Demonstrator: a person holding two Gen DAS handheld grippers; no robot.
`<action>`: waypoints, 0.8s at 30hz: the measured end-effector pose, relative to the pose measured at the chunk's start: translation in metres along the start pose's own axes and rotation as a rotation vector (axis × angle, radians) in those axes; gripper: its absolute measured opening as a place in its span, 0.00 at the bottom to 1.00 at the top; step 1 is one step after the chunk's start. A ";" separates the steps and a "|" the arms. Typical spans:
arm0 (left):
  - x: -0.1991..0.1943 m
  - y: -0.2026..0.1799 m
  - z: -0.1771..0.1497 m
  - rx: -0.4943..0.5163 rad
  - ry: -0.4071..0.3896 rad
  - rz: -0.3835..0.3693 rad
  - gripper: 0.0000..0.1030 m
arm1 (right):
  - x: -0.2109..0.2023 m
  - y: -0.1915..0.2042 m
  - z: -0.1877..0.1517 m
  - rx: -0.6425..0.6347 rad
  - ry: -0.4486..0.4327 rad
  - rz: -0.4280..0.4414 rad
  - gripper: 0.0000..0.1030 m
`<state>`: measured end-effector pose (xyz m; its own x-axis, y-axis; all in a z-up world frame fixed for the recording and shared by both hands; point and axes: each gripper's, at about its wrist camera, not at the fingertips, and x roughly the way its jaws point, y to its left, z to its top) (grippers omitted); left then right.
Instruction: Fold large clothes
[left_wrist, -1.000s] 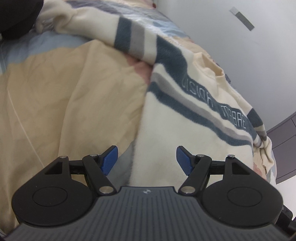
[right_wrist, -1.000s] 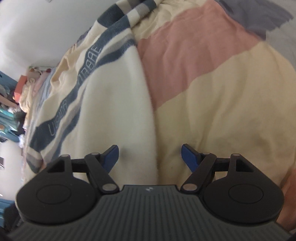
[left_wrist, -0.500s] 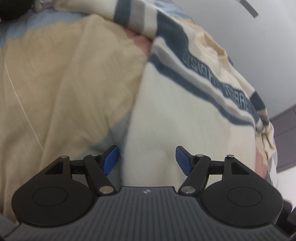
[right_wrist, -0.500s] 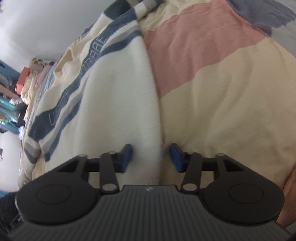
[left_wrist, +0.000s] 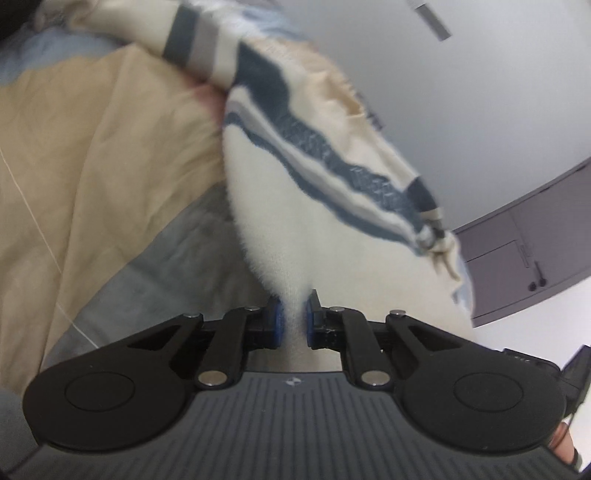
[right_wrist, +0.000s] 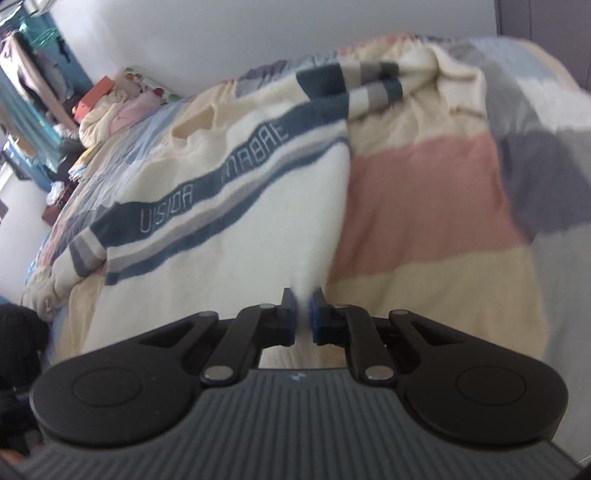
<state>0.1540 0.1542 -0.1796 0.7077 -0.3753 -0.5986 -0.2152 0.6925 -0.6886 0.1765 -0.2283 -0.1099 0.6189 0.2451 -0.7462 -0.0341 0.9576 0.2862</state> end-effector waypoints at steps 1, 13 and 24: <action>-0.007 -0.002 -0.001 0.004 -0.006 -0.012 0.13 | -0.006 0.000 0.002 -0.025 0.006 -0.006 0.07; 0.009 -0.002 -0.011 0.070 0.115 0.146 0.13 | 0.012 0.006 -0.032 -0.136 0.169 -0.106 0.07; -0.013 -0.028 -0.011 0.285 -0.023 0.267 0.52 | -0.001 0.007 -0.033 -0.090 0.131 -0.100 0.54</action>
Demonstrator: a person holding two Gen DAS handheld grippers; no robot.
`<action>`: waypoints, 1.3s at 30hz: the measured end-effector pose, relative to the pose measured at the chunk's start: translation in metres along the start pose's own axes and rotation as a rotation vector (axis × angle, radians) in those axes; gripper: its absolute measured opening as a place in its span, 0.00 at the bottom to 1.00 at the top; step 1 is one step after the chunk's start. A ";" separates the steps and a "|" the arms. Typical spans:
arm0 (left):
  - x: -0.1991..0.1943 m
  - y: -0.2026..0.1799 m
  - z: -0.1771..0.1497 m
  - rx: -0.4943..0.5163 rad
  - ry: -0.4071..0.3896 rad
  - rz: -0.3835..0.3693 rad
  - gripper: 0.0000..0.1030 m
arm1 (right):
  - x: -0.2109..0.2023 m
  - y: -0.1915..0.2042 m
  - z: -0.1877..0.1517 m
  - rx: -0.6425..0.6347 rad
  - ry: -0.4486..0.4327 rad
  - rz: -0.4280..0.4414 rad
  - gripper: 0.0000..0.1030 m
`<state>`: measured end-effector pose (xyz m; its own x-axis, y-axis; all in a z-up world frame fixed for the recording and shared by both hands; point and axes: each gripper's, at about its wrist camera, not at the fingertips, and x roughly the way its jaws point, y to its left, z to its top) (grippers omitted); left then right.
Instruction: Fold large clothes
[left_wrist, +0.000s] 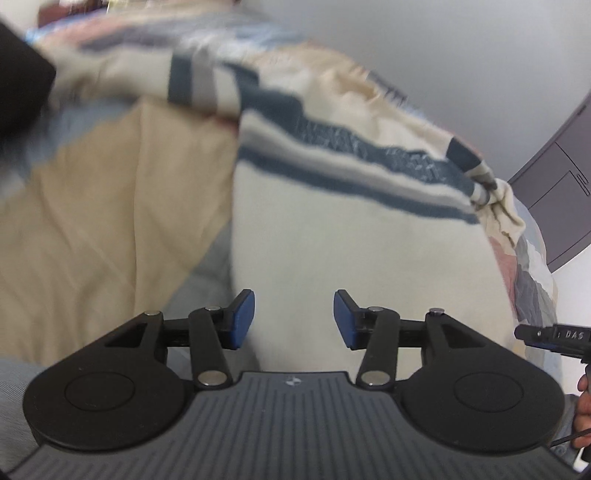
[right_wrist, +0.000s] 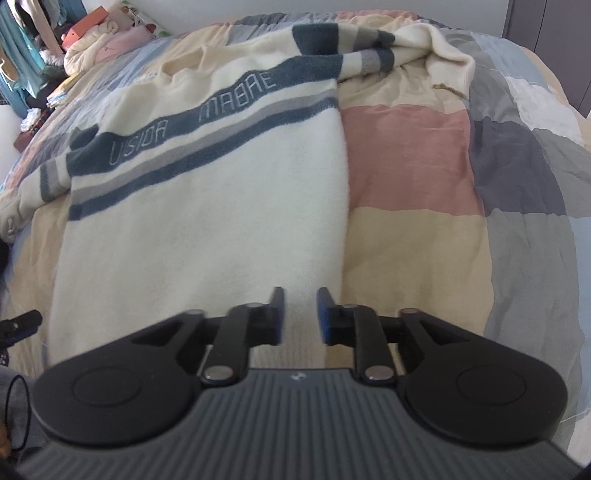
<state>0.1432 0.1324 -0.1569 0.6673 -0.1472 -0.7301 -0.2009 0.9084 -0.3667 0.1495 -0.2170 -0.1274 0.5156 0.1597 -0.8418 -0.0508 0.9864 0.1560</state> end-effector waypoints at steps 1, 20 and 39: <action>-0.004 -0.004 0.001 0.018 -0.021 0.002 0.52 | -0.003 0.002 0.000 -0.003 -0.016 0.019 0.58; 0.056 -0.059 0.065 0.128 -0.165 0.006 0.52 | 0.034 0.055 0.037 -0.029 -0.238 0.130 0.57; 0.176 -0.055 0.065 0.209 -0.059 0.004 0.52 | 0.126 0.055 0.060 -0.056 -0.272 -0.003 0.56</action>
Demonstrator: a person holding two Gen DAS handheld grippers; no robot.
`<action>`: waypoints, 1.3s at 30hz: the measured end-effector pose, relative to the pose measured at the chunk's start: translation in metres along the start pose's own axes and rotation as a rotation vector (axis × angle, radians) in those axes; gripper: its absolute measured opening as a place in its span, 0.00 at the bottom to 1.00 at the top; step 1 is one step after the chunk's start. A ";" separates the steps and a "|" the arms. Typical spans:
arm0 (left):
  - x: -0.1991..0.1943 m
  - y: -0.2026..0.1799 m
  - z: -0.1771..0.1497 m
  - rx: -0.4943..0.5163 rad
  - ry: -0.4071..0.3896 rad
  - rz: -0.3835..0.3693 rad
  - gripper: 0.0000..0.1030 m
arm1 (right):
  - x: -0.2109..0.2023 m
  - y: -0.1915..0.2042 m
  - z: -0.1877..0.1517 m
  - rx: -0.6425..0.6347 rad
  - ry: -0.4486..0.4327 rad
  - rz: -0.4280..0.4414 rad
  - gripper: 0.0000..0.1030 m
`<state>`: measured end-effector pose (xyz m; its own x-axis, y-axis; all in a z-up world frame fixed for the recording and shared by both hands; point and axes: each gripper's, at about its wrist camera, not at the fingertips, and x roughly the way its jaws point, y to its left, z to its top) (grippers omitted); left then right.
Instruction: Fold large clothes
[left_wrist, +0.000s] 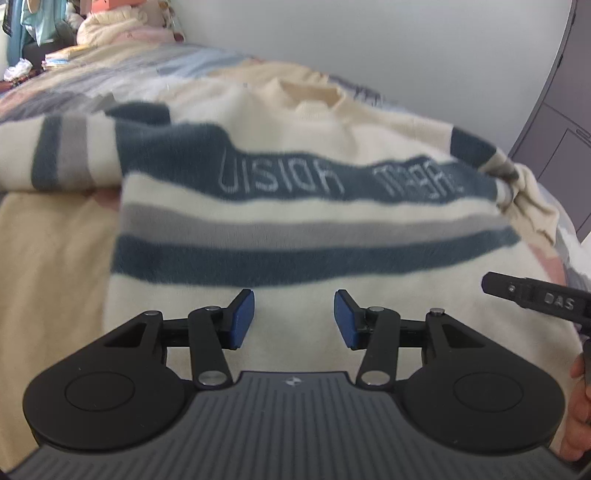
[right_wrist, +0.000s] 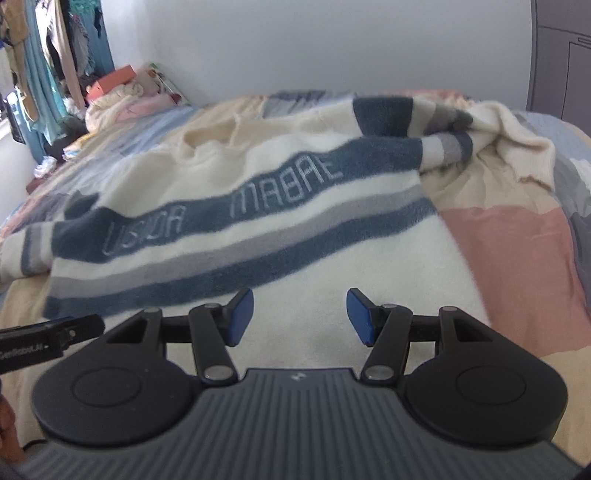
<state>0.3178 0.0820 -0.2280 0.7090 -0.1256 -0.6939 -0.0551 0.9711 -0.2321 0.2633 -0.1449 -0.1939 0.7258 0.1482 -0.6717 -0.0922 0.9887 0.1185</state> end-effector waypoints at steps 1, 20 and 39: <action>0.003 0.000 -0.001 0.004 0.004 0.002 0.52 | 0.006 0.000 -0.001 -0.001 0.018 -0.008 0.56; -0.007 0.012 -0.012 -0.116 0.004 -0.081 0.52 | -0.012 -0.068 0.062 0.167 -0.119 -0.063 0.59; -0.002 0.016 -0.011 -0.154 -0.041 -0.058 0.52 | 0.125 -0.269 0.109 0.275 -0.206 -0.310 0.83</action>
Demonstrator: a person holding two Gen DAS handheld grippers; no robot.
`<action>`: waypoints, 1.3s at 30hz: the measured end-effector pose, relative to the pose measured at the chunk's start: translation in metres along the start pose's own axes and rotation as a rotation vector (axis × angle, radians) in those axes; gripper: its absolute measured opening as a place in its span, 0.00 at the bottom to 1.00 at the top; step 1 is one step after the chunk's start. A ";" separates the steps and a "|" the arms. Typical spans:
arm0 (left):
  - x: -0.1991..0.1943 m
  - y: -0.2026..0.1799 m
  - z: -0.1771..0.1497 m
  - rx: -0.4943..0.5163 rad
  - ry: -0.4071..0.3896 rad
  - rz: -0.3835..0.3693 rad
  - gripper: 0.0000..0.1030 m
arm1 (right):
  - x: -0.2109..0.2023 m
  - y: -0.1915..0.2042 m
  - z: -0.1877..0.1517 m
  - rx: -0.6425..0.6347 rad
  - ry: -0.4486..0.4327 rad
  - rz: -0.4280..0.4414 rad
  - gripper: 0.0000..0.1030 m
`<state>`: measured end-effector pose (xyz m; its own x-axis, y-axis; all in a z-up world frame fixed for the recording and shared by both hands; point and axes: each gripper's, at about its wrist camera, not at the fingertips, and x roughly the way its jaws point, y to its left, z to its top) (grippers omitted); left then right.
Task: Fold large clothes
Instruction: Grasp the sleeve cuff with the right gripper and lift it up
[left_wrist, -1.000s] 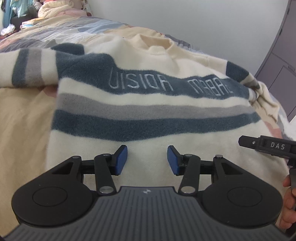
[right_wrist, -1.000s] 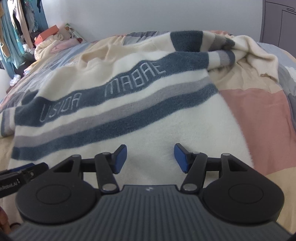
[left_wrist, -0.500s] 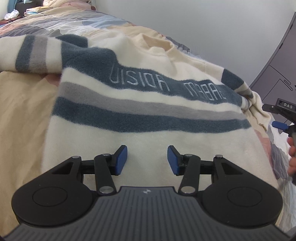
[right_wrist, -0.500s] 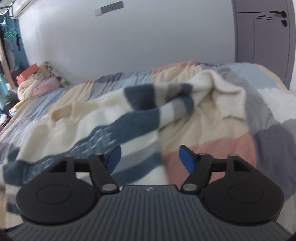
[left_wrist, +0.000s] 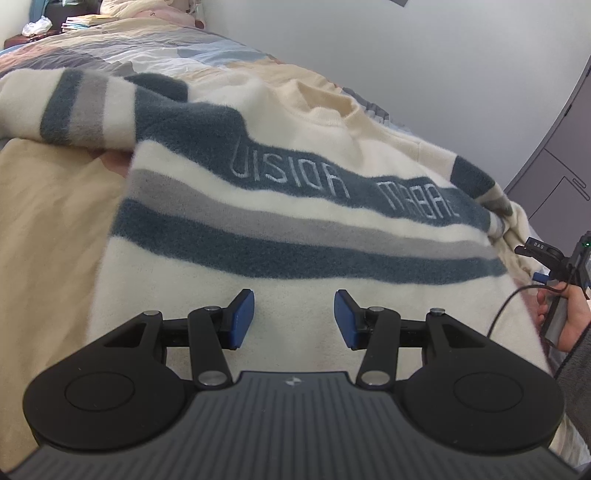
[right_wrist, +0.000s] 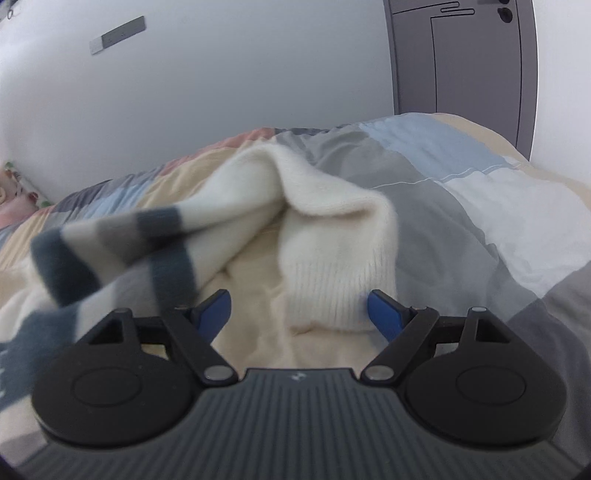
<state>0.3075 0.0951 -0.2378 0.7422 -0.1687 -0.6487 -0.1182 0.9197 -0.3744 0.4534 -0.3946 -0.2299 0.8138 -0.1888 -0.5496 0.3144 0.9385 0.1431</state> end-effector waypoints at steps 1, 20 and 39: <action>0.001 -0.001 0.000 0.002 0.000 0.001 0.52 | 0.007 -0.001 -0.002 -0.016 0.004 -0.009 0.83; 0.009 -0.002 -0.001 0.020 0.005 0.009 0.52 | 0.046 -0.090 0.019 0.421 -0.149 -0.074 0.80; 0.002 -0.004 0.007 -0.011 -0.017 -0.006 0.52 | -0.050 -0.089 0.135 0.188 -0.285 -0.226 0.11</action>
<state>0.3145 0.0938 -0.2328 0.7542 -0.1682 -0.6348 -0.1205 0.9148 -0.3855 0.4506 -0.5078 -0.1042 0.8084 -0.4820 -0.3379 0.5635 0.7997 0.2073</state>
